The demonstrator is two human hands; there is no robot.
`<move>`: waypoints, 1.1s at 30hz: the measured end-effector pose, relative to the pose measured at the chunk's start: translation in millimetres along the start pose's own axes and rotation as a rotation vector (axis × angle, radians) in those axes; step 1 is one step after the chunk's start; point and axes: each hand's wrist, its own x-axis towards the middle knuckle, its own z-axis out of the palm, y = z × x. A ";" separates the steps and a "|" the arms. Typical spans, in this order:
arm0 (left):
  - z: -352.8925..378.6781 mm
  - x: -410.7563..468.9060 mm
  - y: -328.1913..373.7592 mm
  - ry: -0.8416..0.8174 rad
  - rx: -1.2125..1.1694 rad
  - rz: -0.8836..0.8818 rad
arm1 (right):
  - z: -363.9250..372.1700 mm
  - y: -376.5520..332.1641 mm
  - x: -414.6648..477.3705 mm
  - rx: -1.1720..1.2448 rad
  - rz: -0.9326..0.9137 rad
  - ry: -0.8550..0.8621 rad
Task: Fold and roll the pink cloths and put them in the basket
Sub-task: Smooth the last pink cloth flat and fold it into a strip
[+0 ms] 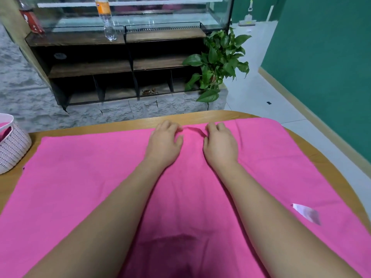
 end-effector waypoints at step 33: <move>-5.6 -5.4 -4.7 0.035 0.167 -0.038 | -143.8 177.2 -16.7 0.418 0.350 -0.476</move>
